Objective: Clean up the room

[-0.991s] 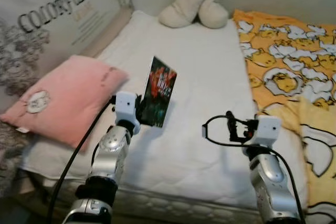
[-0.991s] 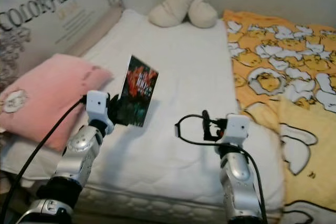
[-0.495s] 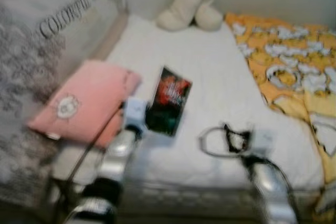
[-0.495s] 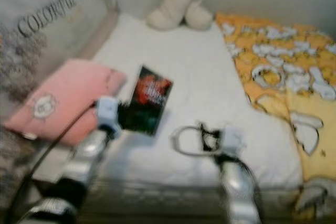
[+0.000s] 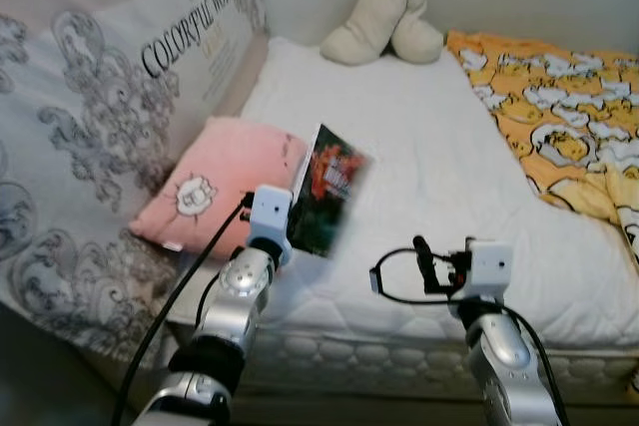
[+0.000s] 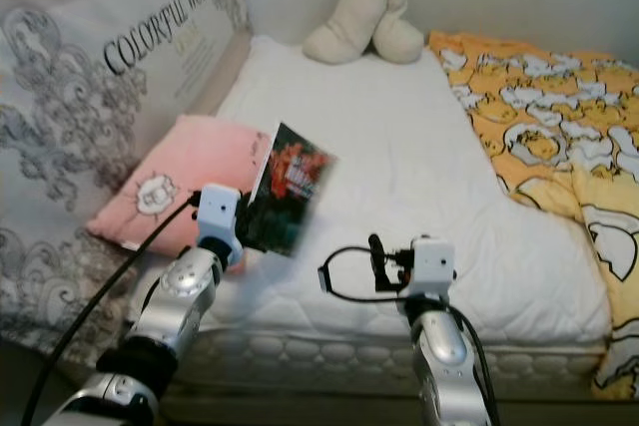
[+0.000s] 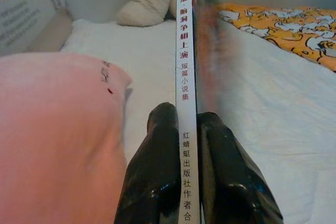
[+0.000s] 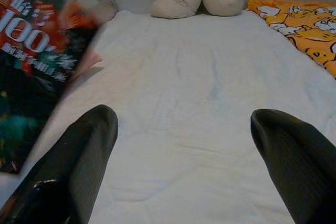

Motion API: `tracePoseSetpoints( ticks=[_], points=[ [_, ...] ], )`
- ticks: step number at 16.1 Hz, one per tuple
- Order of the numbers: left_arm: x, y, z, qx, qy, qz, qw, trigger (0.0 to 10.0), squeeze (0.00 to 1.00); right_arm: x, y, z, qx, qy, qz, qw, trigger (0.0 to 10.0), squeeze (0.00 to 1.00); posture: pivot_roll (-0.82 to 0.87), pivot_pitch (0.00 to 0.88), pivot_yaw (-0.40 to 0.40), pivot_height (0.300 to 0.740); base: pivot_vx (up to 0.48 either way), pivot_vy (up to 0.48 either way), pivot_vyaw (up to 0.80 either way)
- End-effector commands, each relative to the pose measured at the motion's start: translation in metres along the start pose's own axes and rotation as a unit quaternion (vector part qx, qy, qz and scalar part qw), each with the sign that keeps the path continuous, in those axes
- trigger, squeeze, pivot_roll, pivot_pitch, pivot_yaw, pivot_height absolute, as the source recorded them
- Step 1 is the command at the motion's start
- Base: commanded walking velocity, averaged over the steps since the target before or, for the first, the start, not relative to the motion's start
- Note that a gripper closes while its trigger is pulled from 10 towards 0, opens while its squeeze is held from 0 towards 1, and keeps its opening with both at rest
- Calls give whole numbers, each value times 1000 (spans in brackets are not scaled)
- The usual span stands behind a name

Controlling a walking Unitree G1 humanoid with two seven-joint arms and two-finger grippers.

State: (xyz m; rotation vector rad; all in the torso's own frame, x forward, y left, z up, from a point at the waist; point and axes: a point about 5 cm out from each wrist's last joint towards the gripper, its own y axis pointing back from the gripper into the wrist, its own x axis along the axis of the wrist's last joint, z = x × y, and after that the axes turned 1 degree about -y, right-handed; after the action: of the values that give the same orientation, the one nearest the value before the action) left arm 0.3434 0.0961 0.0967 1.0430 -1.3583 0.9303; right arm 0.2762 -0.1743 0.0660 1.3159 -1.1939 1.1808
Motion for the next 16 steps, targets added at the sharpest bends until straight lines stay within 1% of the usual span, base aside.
tracePoseSetpoints(
  ticks=[1,3,5,6,7,9,10,11,12,13,14,15,16],
  points=[
    [16,-8,3,1,-3,31,999,10000,0,3,1,4,-1,8,4,1000,10000,0,68,0,15,740,461,0,0],
    [16,-9,0,8,6,26,1000,10000,0,1,4,2,6,12,-1,1000,10000,0,65,0,14,740,471,0,0],
    [17,-10,1,11,16,26,999,10000,0,-1,8,3,11,16,-5,1000,10000,0,56,0,3,740,480,0,0],
    [19,-12,6,2,22,28,999,10000,0,-1,11,3,15,19,-9,1000,10000,0,53,0,-2,740,480,0,0],
    [21,-13,12,-6,20,33,999,10000,0,-2,15,4,18,21,-12,1000,10000,0,43,0,-10,740,480,0,0],
    [29,-18,28,-36,3,47,998,10000,0,-2,22,7,22,28,-17,999,10000,0,21,30,-28,740,480,0,0],
    [31,-30,48,-84,33,10,996,10000,0,-1,34,11,32,37,-30,998,10000,0,-10,75,-56,740,0,0,0],
    [31,-35,57,-105,81,-18,991,10000,0,-1,41,14,36,47,-39,997,10000,0,-34,102,-71,740,0,0,0],
    [31,-37,64,-118,107,-34,987,10000,0,1,47,17,38,51,-41,997,10000,0,-59,135,-92,740,0,0,0],
    [27,-39,71,-130,165,-69,975,10000,0,3,57,21,43,58,-50,996,10000,0,-88,169,-119,740,0,0,0],
    [16,-38,74,-123,239,-122,955,10000,0,4,67,24,48,65,-67,994,10000,0,-114,199,-140,740,0,0,0],
    [-4,-31,72,-86,292,-177,936,10000,0,4,78,25,57,71,-83,992,10000,0,-132,218,-160,740,0,0,0],
    [-23,-23,59,-36,292,-207,933,10000,0,3,87,24,63,72,-97,991,10000,0,-149,236,-171,740,0,0,0]
  ],
)
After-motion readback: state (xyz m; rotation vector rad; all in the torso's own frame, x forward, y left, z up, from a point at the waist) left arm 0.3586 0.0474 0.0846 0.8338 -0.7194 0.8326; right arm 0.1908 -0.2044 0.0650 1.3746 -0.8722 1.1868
